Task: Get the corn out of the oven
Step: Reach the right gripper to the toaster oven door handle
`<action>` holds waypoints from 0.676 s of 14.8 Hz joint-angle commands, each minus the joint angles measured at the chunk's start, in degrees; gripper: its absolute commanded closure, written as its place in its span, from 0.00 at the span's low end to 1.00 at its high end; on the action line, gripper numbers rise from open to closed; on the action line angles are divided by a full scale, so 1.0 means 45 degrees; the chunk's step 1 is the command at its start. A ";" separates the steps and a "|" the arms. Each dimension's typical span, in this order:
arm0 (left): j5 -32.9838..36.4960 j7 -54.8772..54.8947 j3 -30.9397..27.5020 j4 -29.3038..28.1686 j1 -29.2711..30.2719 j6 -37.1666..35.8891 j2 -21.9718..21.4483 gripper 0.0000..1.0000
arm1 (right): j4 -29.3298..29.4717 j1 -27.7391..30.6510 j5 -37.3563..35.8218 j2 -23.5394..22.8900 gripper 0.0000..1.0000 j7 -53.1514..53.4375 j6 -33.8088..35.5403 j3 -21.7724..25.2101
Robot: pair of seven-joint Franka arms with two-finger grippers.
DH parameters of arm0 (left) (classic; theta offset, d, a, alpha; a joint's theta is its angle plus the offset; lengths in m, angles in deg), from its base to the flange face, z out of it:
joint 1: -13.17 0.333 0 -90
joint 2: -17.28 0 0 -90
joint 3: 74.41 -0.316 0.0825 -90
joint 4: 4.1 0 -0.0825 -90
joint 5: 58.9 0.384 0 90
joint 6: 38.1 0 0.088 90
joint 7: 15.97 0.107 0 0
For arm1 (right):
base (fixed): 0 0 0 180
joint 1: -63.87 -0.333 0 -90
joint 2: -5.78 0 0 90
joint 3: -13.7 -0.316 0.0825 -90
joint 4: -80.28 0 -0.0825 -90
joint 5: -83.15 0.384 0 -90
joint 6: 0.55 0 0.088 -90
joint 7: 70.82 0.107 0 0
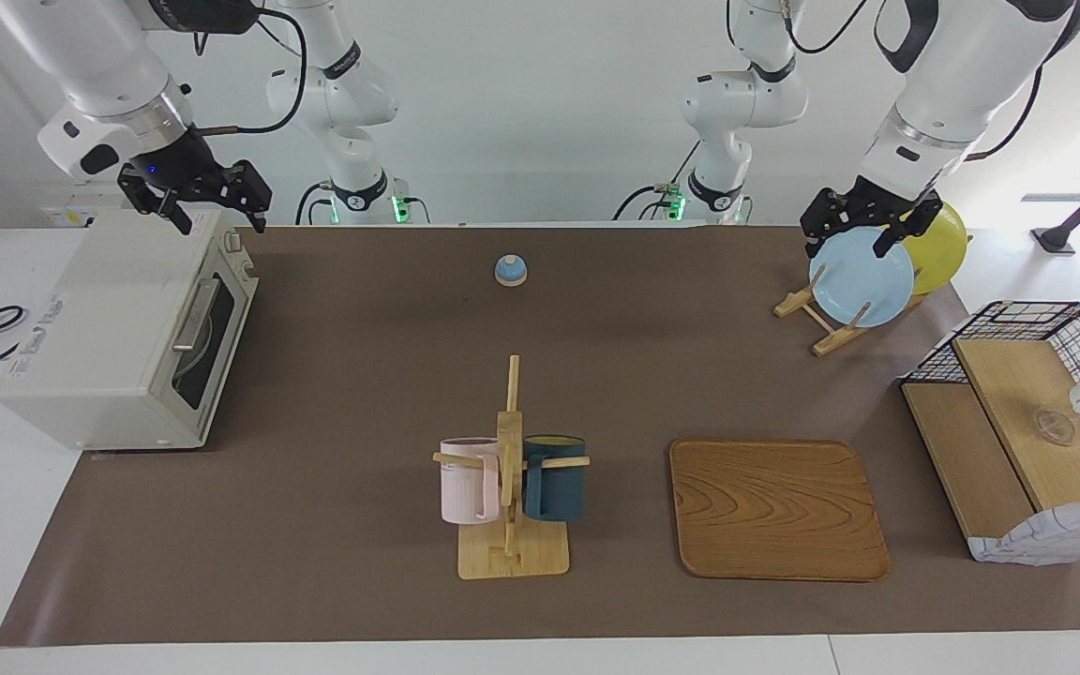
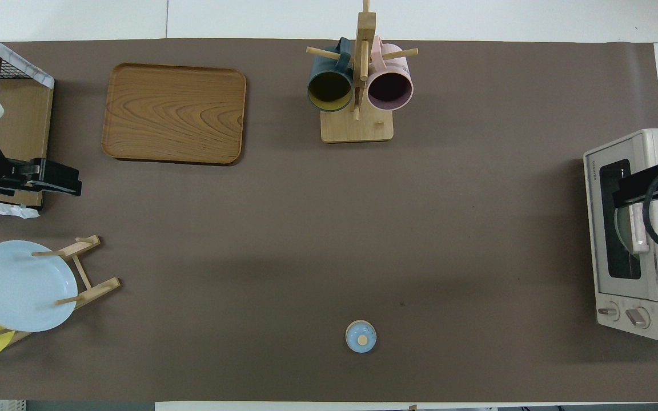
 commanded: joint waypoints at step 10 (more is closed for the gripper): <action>0.0167 -0.0019 0.0137 -0.0104 0.0191 -0.0142 -0.0168 0.00 | -0.1082 0.0187 -0.0348 0.0428 0.25 -0.0532 -0.1212 -0.0043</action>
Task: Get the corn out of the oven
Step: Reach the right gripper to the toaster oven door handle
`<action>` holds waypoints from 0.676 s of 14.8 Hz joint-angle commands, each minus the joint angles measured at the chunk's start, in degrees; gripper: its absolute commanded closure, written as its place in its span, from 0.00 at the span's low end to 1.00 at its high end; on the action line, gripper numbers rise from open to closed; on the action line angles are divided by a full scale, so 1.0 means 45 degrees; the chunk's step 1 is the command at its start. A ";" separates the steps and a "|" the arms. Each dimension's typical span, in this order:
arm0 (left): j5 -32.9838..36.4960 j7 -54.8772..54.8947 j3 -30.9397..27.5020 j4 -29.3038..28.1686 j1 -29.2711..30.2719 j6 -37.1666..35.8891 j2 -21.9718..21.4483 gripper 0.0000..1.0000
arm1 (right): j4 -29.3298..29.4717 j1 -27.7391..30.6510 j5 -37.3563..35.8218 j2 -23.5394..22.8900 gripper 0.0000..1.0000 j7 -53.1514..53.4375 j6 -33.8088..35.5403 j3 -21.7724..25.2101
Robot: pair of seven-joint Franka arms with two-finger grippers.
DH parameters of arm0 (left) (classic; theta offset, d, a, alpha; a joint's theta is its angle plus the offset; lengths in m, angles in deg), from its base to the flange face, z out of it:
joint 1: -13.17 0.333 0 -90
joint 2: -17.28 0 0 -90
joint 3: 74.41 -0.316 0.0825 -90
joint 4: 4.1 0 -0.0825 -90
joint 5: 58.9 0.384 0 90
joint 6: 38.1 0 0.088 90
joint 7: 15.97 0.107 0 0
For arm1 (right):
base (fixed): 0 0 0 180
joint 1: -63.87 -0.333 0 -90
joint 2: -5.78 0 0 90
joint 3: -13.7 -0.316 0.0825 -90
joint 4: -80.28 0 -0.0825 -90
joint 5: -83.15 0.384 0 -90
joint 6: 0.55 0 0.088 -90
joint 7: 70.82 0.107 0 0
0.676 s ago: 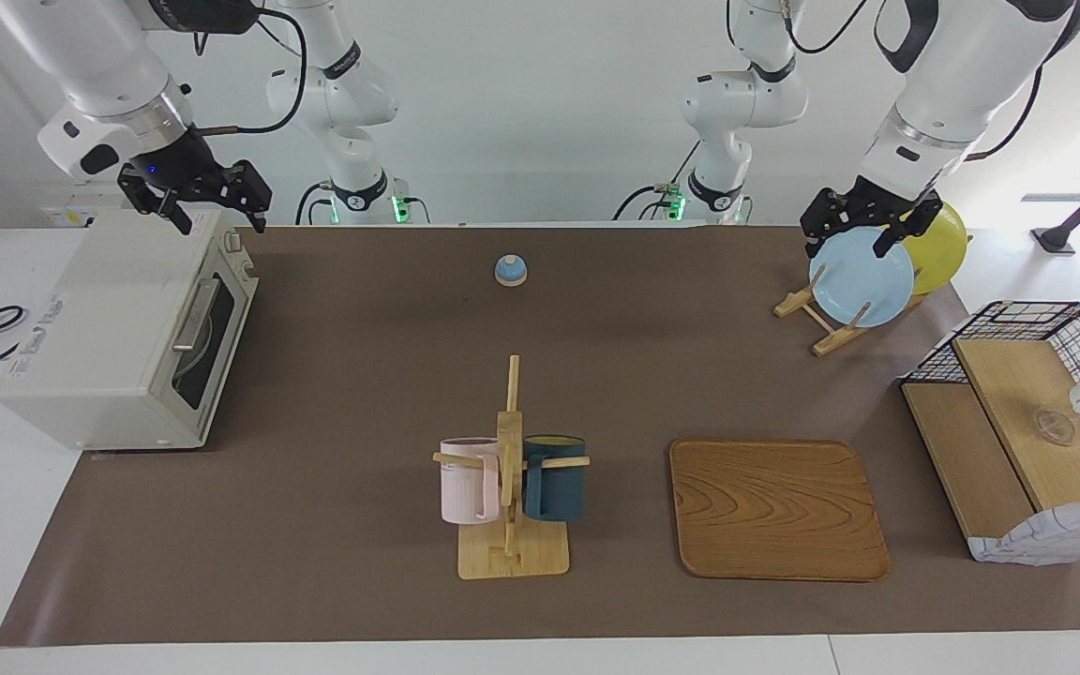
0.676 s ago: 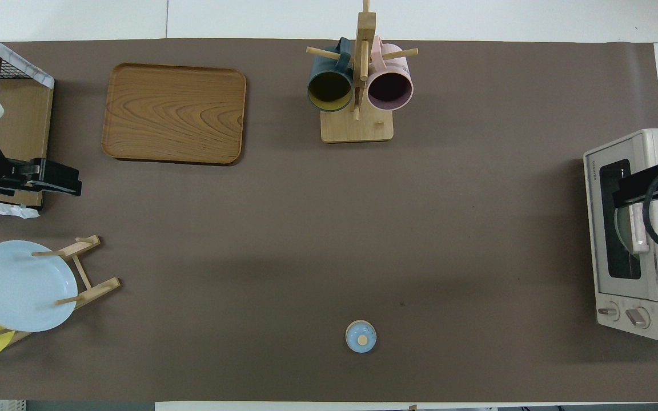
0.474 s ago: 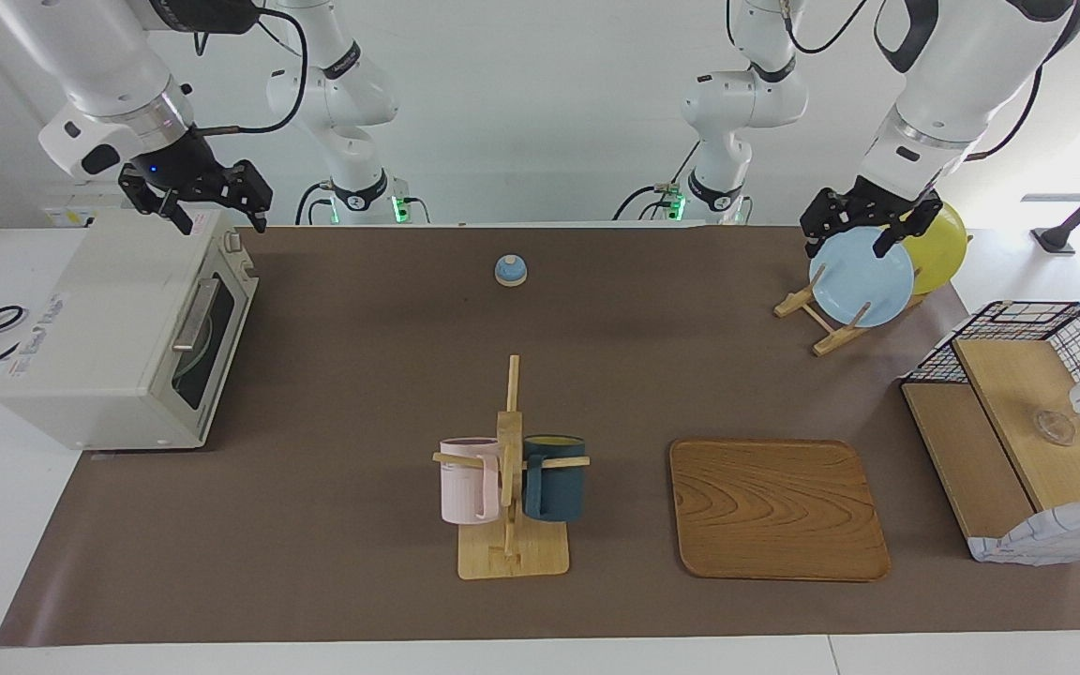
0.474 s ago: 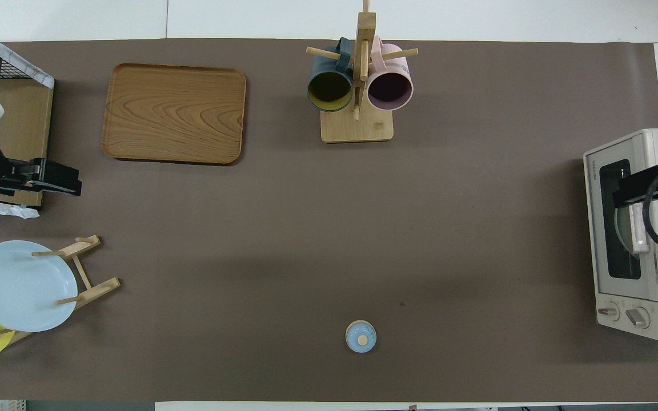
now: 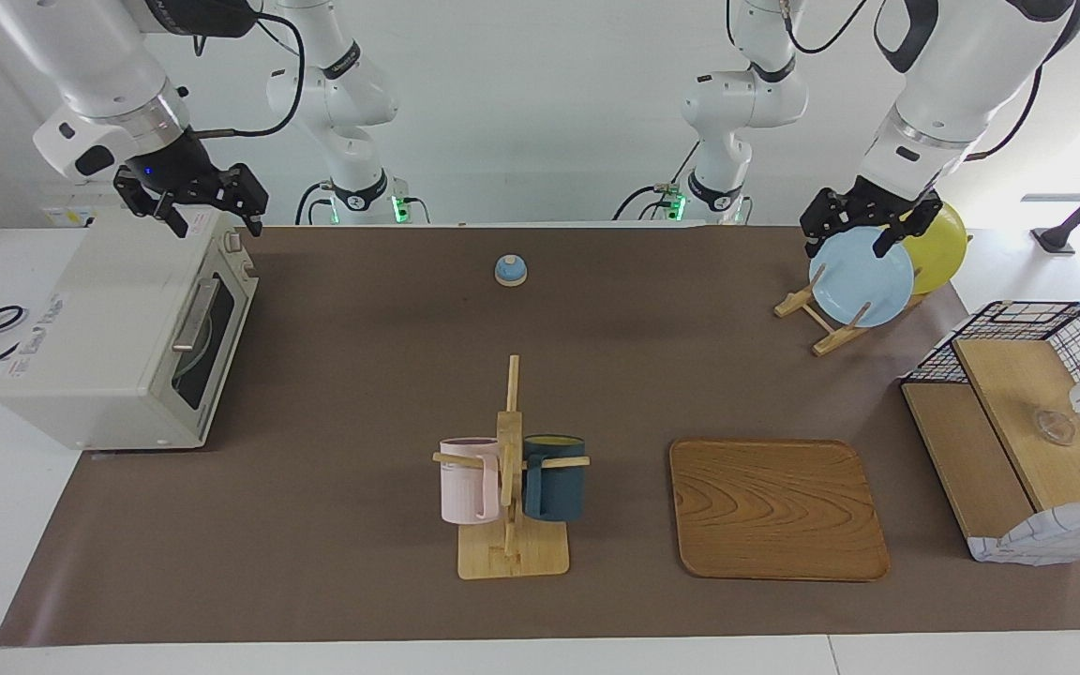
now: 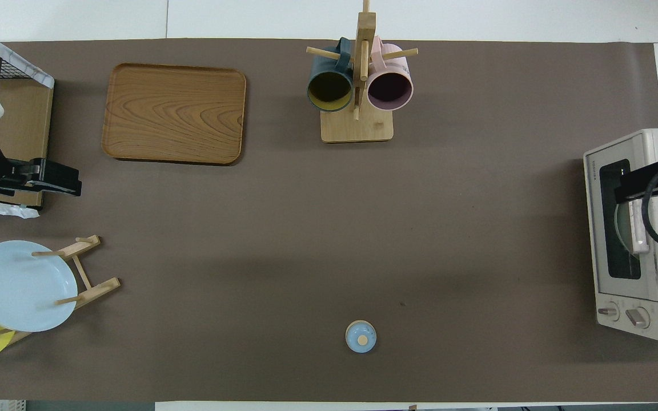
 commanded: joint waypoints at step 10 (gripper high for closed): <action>0.0167 -0.0039 0.0137 -0.0104 0.0191 -0.0142 -0.0168 0.00 | -0.6257 0.1030 -0.2007 0.1968 1.00 -0.1764 -0.5156 -0.0011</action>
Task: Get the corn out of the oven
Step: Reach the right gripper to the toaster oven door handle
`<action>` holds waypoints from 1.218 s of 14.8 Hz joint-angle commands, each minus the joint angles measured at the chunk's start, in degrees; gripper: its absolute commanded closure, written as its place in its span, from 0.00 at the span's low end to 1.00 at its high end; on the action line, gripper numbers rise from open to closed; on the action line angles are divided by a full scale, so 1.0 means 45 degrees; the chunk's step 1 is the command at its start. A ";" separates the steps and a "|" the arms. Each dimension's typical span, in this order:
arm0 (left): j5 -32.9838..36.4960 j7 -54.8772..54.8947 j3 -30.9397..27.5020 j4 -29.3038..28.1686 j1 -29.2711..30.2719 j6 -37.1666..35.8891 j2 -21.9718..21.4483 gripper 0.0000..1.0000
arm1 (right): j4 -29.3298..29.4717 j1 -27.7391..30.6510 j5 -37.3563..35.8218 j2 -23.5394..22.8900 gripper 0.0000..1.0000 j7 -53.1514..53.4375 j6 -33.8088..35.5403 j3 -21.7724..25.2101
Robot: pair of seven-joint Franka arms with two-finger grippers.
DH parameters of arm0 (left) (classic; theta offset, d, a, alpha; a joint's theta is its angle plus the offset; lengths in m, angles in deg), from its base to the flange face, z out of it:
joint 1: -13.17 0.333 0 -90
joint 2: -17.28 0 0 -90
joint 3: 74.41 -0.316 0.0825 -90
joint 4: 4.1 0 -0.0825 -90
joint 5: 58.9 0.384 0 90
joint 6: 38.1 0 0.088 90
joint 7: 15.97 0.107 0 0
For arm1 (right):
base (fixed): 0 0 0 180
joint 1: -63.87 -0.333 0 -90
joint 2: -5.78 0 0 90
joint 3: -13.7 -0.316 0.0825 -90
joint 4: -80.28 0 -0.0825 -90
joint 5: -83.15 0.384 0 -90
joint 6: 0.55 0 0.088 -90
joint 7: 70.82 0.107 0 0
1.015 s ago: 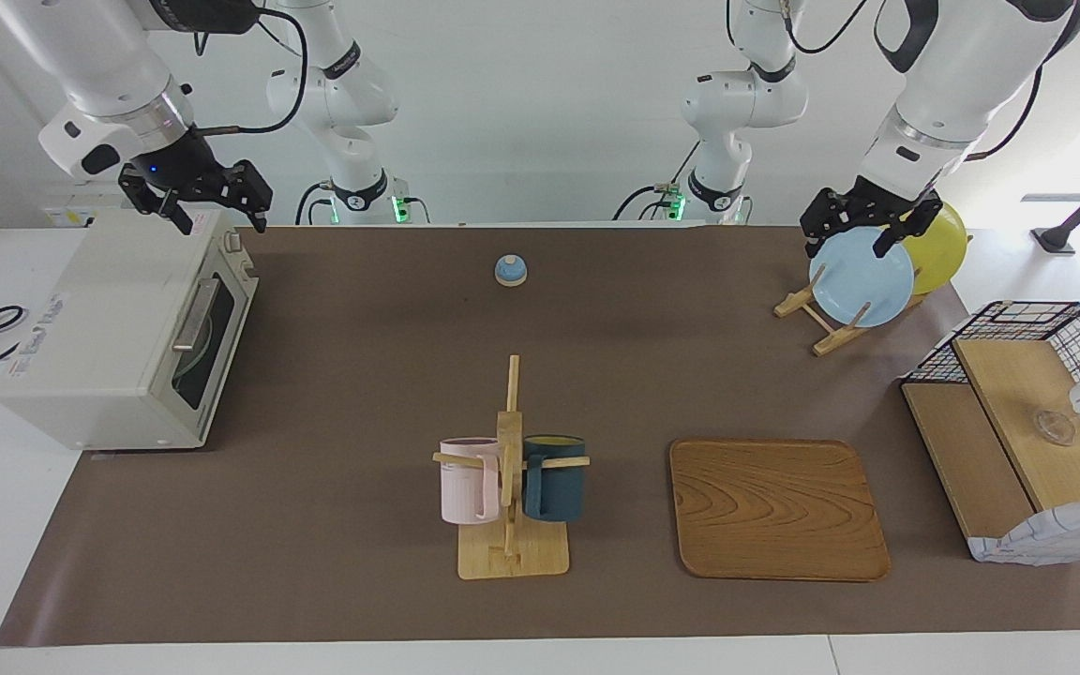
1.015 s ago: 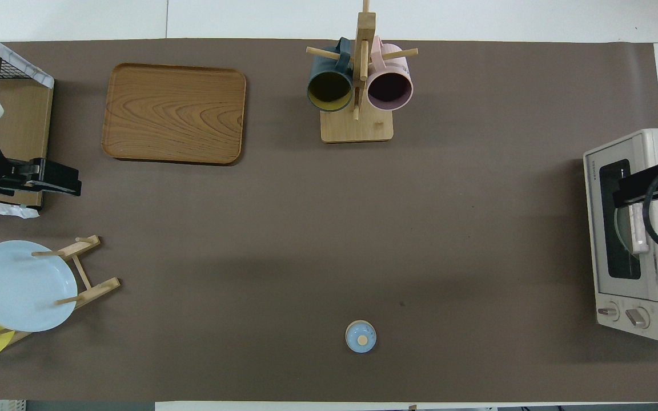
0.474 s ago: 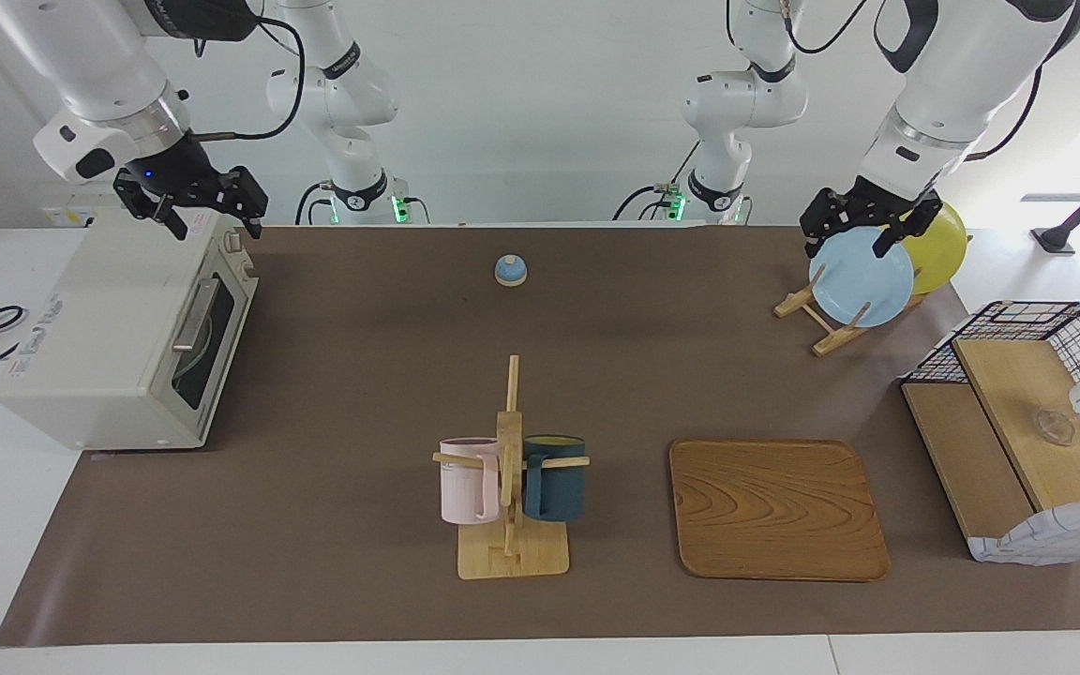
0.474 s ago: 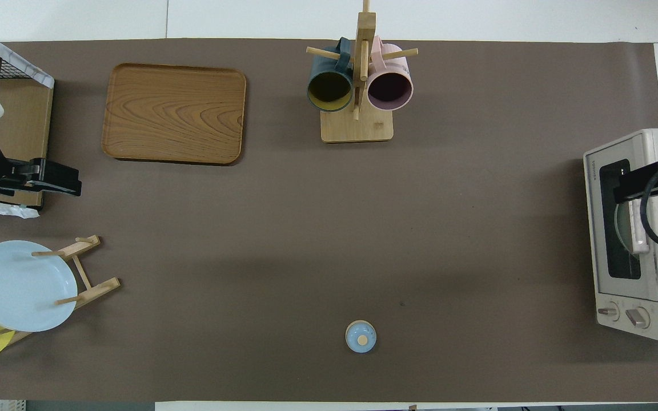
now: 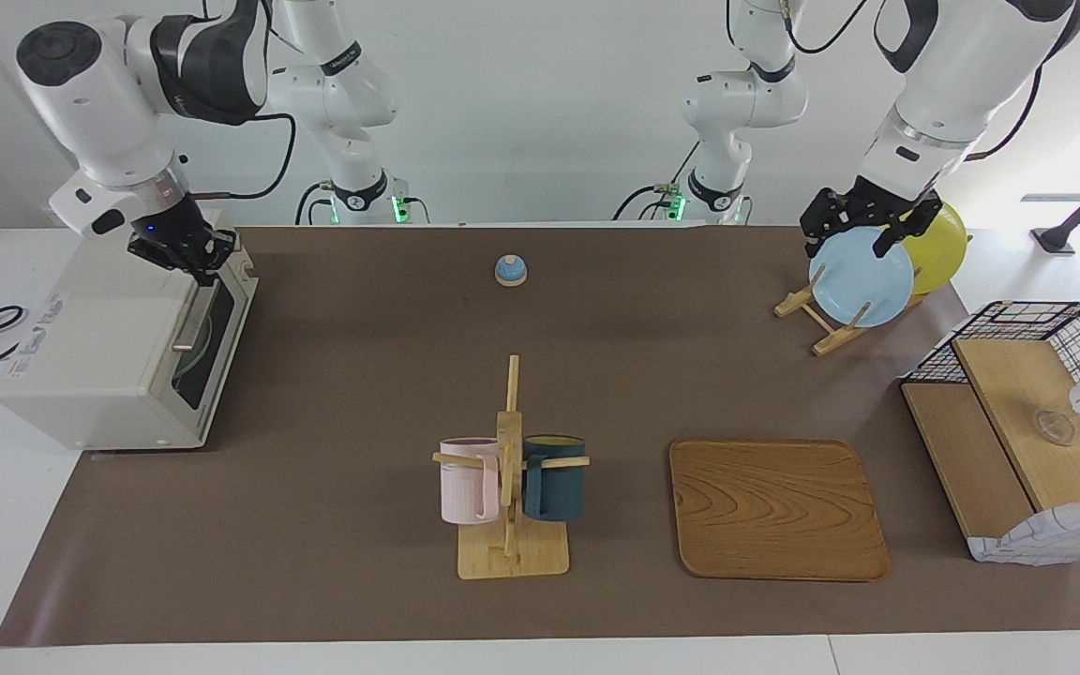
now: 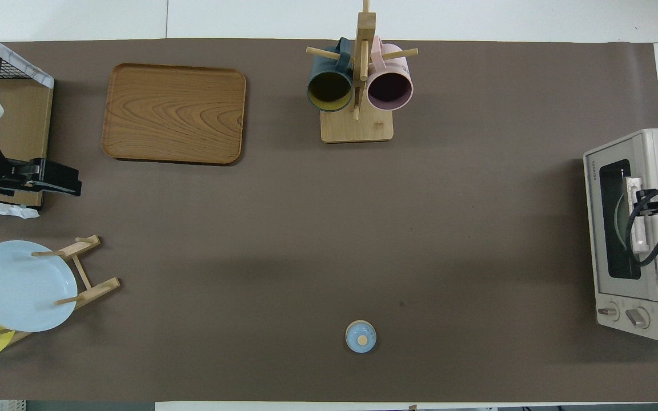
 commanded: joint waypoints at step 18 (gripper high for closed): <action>0.0167 -0.0039 0.0118 -0.0085 0.0211 -0.0298 -0.0168 0.00 | -0.1998 0.1069 -0.0705 -0.0588 1.00 -0.0229 -0.2533 -0.0142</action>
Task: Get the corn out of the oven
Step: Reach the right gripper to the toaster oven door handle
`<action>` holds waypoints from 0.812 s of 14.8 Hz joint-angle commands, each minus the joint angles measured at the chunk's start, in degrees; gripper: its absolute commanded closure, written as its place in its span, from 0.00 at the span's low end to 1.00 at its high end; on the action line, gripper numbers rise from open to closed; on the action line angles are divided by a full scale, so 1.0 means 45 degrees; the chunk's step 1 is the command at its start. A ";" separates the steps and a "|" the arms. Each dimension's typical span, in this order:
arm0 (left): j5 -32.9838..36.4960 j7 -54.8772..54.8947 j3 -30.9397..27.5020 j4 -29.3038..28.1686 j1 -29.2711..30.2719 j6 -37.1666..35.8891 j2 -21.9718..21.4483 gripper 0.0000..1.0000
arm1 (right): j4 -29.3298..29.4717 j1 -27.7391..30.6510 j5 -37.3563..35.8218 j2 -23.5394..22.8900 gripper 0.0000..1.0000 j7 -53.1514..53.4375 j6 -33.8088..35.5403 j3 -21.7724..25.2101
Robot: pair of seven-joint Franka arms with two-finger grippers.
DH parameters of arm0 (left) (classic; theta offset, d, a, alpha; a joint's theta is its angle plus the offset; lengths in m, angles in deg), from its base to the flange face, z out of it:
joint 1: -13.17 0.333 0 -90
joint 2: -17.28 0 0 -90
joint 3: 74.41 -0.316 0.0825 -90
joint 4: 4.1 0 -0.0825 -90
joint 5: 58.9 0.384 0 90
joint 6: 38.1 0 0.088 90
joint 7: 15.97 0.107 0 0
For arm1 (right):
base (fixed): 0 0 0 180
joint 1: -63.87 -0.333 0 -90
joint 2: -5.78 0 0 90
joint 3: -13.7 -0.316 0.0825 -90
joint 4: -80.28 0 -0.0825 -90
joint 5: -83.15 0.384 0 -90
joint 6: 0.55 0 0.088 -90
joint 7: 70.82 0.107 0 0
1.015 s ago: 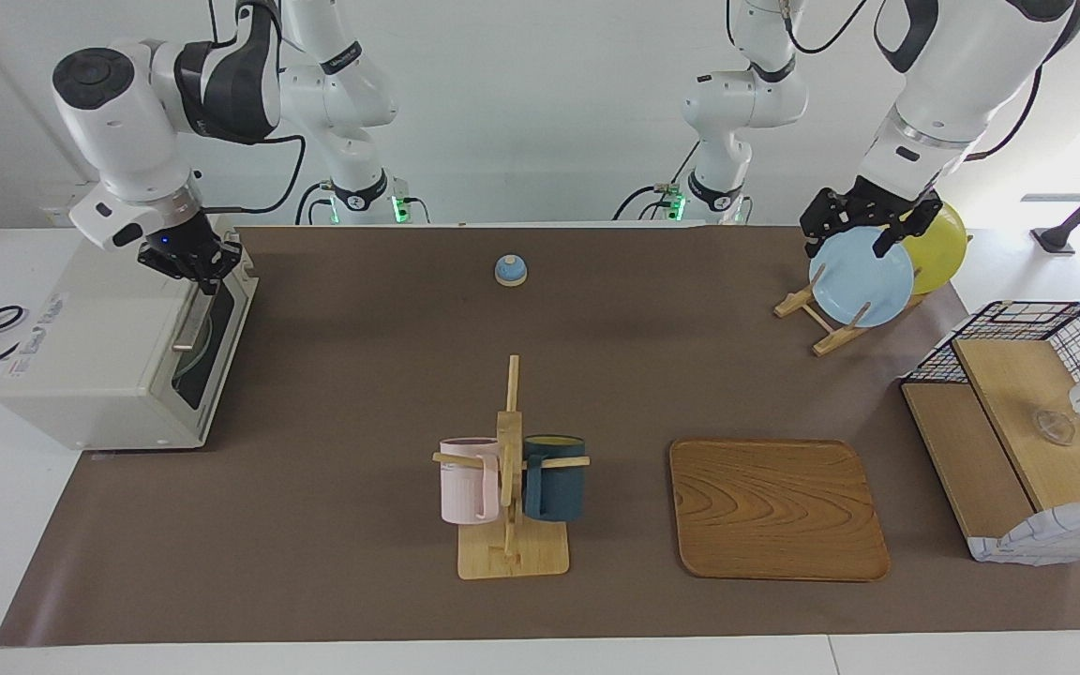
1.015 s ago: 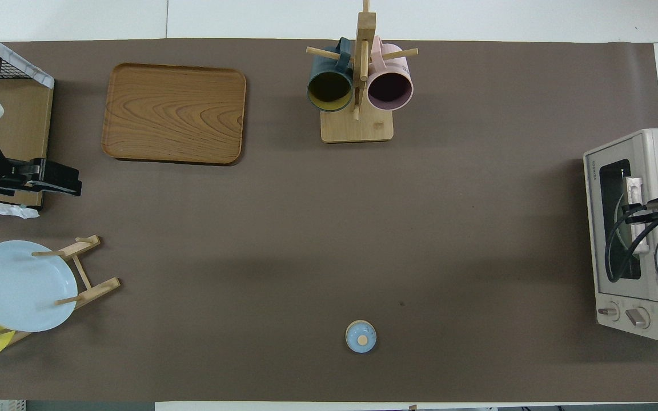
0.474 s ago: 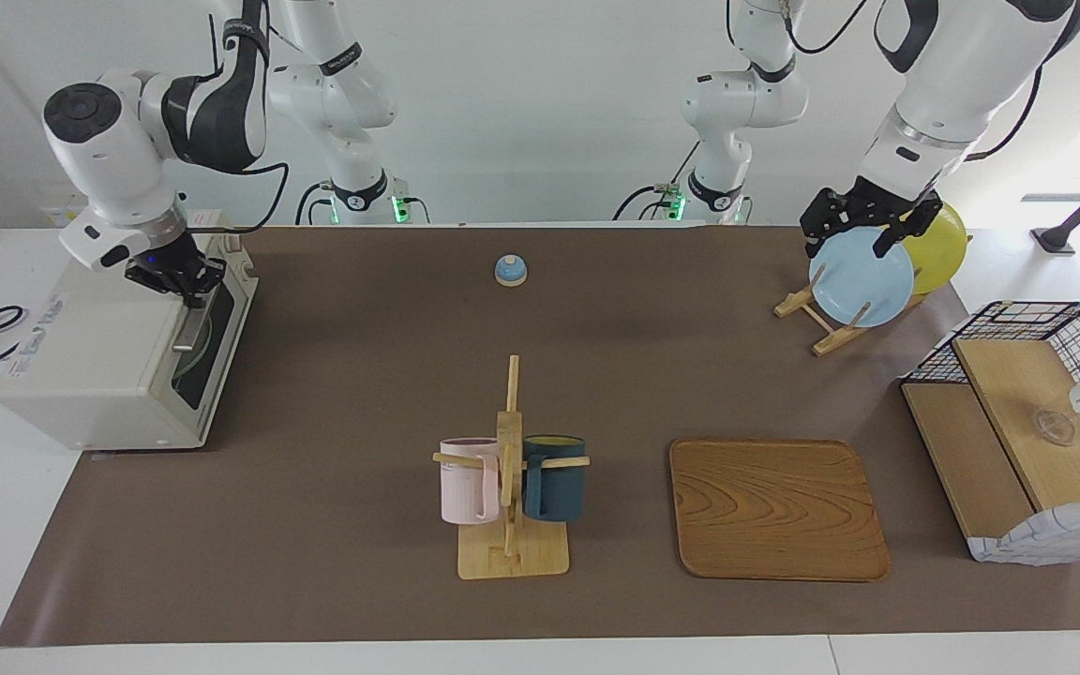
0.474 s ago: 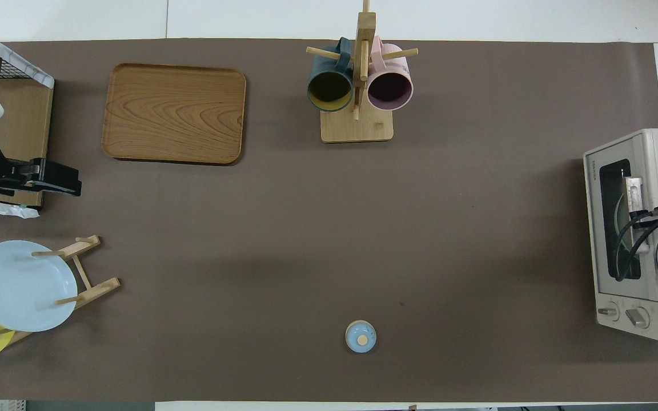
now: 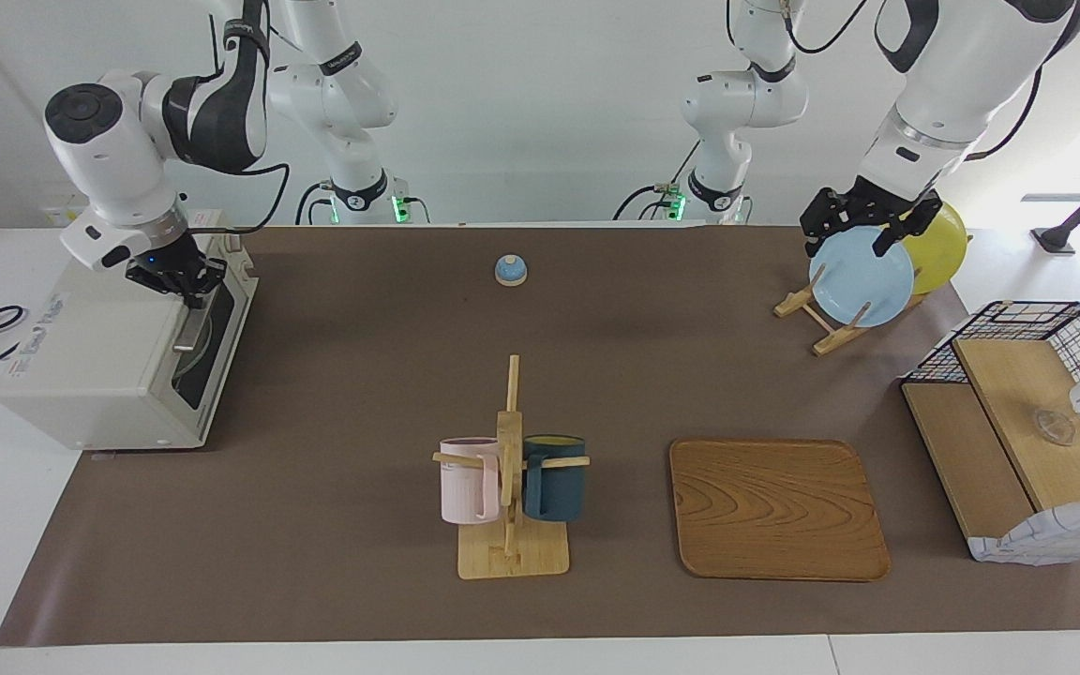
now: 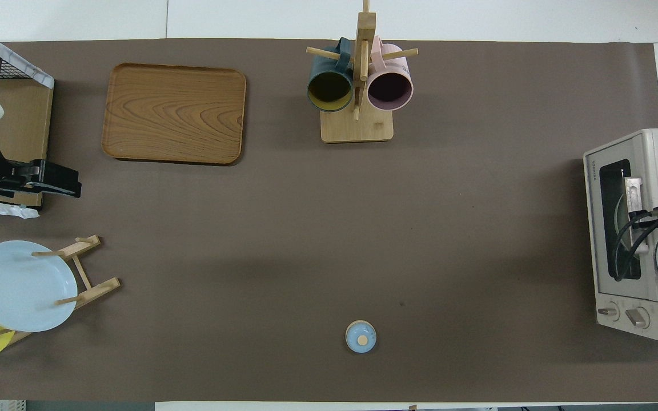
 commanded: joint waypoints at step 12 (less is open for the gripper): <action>0.0167 -0.0038 0.0124 -0.0084 0.0207 -0.0210 -0.0187 0.00 | -0.0411 -0.0529 0.0972 -0.1523 1.00 0.1375 -0.1761 -0.0130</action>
